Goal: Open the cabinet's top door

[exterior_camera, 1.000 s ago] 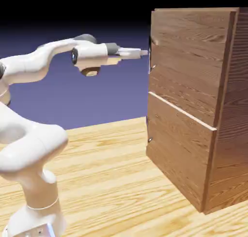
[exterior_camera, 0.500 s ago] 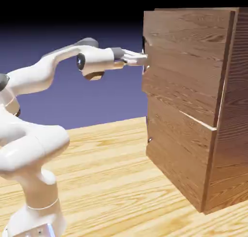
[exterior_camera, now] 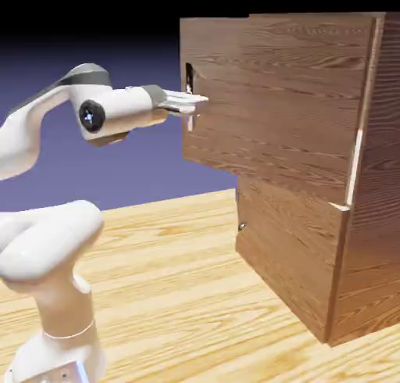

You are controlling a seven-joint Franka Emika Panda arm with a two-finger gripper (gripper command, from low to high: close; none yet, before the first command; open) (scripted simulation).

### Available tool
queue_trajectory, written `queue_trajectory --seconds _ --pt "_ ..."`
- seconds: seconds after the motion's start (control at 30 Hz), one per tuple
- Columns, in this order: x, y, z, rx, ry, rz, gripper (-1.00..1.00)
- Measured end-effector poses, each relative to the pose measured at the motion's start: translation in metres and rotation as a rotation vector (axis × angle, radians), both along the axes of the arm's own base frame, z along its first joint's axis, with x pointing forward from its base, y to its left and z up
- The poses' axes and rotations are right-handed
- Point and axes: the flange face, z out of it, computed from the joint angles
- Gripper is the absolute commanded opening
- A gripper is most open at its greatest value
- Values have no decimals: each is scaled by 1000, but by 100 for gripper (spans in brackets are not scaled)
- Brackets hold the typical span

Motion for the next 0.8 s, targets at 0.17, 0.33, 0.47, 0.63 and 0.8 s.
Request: queue_trajectory --seconds 0.17,0.33,0.47,0.63,0.8 --pt "-26 -33 0 0 0 98 -100" --pt "-45 -61 0 0 0 179 -100" --pt "-55 -77 0 4 -3 223 -100" --pt "-56 -80 0 2 -2 229 -100" --pt "-67 -103 0 1 -1 289 -100"
